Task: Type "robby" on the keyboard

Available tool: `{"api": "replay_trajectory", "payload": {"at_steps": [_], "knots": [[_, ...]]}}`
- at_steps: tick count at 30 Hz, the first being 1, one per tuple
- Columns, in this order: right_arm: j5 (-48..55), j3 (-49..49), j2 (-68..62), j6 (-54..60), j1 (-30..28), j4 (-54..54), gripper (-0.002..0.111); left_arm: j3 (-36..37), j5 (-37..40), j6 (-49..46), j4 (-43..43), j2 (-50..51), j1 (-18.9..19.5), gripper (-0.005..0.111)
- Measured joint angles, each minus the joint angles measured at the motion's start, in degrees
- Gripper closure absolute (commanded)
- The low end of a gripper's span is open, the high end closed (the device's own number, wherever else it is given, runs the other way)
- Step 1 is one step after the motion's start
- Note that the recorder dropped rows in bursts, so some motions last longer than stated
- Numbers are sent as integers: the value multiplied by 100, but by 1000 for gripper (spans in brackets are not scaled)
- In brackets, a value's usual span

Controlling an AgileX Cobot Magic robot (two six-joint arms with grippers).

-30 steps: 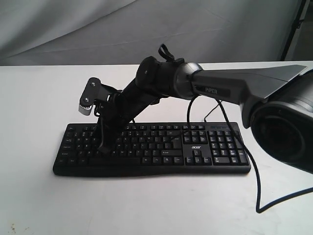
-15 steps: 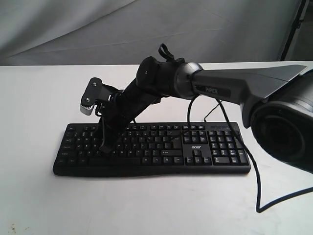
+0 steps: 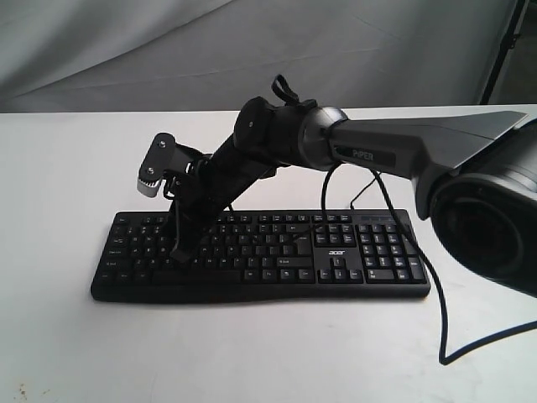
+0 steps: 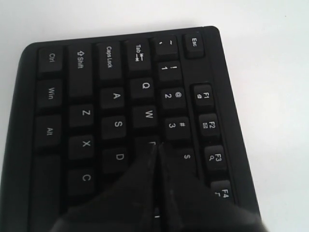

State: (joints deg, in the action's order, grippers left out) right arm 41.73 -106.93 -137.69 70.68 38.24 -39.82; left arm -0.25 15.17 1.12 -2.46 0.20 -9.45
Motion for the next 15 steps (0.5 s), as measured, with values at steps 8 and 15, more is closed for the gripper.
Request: {"api": "replay_trajectory", "payload": {"at_steps": [8, 15], "knots": [[0, 0, 0, 0, 0, 10, 108, 0, 0, 0, 0, 0, 0, 107], [-9, 0, -49, -11, 0, 20, 108, 0, 0, 0, 0, 0, 0, 107]]}}
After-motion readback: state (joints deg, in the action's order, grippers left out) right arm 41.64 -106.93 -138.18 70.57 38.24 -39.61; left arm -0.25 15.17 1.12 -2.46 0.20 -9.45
